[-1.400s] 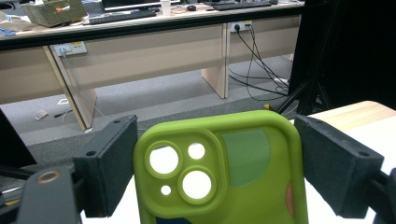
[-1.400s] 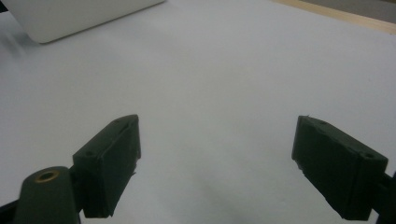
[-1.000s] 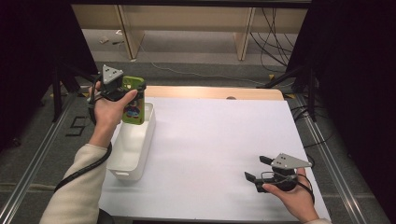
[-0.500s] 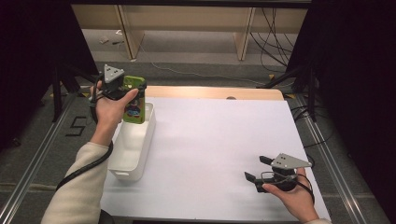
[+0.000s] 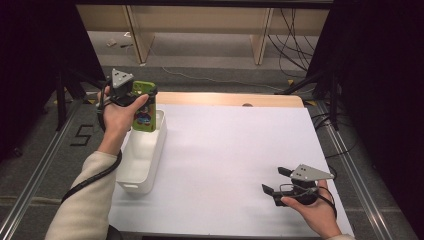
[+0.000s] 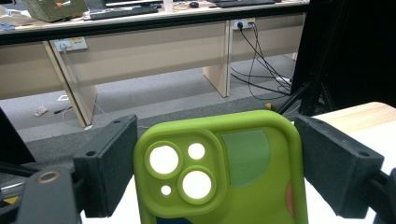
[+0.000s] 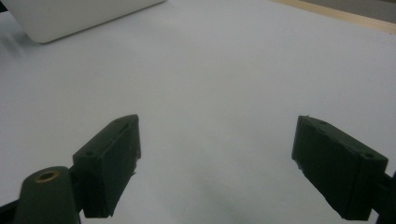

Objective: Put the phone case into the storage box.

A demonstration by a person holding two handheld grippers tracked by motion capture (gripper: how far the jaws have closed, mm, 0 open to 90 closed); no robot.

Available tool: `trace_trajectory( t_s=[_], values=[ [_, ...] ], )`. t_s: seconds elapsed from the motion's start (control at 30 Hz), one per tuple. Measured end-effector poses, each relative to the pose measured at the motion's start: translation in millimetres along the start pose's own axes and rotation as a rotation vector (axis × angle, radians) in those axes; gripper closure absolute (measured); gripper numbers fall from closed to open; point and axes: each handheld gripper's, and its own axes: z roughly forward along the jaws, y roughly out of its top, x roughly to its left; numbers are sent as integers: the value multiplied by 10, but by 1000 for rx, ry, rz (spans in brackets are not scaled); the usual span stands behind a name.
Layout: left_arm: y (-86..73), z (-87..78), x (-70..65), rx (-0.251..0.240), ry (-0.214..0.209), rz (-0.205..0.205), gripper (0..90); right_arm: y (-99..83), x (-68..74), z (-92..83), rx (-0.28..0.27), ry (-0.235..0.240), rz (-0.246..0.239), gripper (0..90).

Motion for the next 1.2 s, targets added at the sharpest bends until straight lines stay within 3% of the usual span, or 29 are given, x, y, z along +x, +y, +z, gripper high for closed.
trace_trajectory(
  t_s=[1.2],
  values=[
    [-72,157,52,7,1,-11,161,0,0,0,-1,2,1,164]
  ],
)
